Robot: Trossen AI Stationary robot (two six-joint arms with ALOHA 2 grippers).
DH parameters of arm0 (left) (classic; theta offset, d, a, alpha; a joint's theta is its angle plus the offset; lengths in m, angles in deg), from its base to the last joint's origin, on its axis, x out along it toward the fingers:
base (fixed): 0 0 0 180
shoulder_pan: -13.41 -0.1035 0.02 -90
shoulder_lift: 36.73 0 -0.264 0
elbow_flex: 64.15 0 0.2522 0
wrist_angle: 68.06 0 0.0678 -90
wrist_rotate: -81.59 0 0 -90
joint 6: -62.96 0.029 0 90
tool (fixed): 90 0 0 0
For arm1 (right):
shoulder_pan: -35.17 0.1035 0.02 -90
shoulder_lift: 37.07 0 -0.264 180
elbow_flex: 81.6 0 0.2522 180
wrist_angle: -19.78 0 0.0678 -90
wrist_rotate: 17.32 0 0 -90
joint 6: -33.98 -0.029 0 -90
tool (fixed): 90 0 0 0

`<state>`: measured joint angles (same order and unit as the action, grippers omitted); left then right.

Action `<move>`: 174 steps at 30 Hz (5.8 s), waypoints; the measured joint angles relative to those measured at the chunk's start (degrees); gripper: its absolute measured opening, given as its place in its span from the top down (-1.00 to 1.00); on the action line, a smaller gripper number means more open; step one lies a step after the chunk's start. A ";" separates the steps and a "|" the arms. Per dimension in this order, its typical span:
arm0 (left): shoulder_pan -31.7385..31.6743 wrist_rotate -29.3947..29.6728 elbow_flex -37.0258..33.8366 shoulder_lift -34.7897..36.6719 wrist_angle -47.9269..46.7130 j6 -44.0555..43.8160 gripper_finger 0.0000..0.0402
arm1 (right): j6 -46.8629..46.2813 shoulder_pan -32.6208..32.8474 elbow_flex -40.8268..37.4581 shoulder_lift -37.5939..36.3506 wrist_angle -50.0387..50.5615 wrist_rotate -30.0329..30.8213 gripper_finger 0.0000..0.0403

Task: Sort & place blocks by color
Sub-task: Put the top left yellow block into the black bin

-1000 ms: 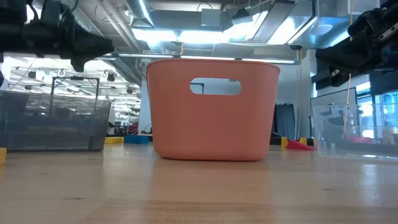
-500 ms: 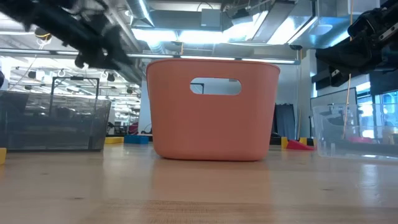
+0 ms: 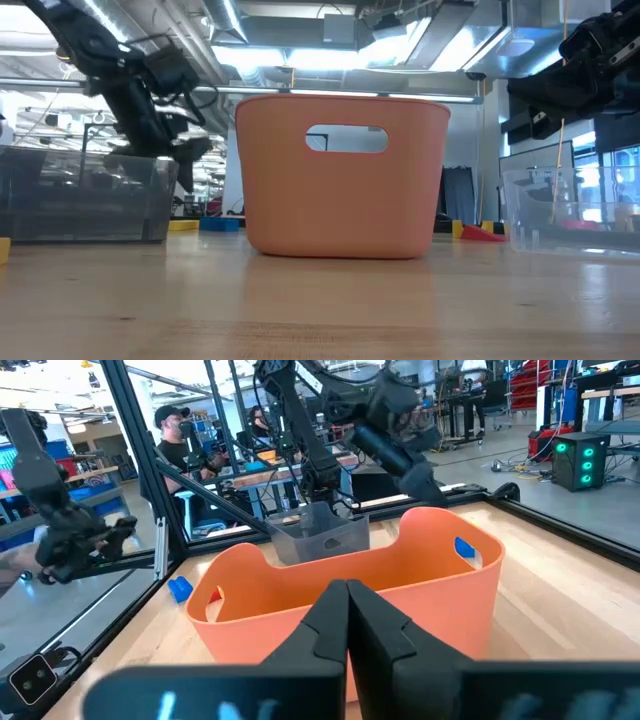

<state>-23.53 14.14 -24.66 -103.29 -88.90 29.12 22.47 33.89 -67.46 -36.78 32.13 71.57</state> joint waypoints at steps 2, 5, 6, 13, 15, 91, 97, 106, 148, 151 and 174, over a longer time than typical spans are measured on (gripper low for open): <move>-0.21 -0.78 0.00 -2.59 2.92 -0.08 -0.29 | -0.01 0.01 0.01 -0.01 0.00 0.00 0.98; -0.19 -1.13 0.00 -6.14 6.11 -0.03 -0.29 | -0.02 0.01 0.00 -0.01 -0.02 0.00 0.98; -0.19 -1.06 0.00 -7.29 6.50 -0.08 -0.29 | 0.00 0.01 0.01 -0.01 0.00 0.00 0.98; -0.19 -0.64 -0.02 -13.85 9.56 -1.67 -0.29 | -0.01 0.00 0.00 0.00 0.00 0.00 0.98; -0.19 -0.62 -0.02 -15.10 9.59 -1.96 -0.29 | -0.02 0.00 0.00 -0.02 0.00 0.00 0.98; 18.98 -4.12 -0.05 12.68 27.53 25.67 0.44 | -0.02 0.02 0.00 0.00 0.00 0.00 0.98; 22.46 -4.06 -2.69 12.64 31.30 27.42 0.44 | -0.01 0.01 0.01 -0.02 -0.01 -0.02 0.98; 32.13 -4.07 -12.90 15.54 50.70 28.11 0.44 | -0.01 0.02 0.02 -0.01 -0.02 -0.02 0.98; 38.02 -15.66 -13.68 20.57 47.56 35.49 0.44 | -0.86 0.00 0.00 0.06 -19.02 3.01 0.98; 37.84 -15.66 -13.59 20.57 47.40 35.86 0.44 | 1.91 -0.02 0.01 0.40 -22.90 6.90 0.98; 52.92 -1.84 16.53 15.55 -31.29 5.28 0.44 | 5.87 -0.05 0.02 5.60 -26.21 11.63 0.39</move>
<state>29.39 12.30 -8.12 -87.75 -120.19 34.41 28.35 33.84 -67.44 -31.18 5.92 83.20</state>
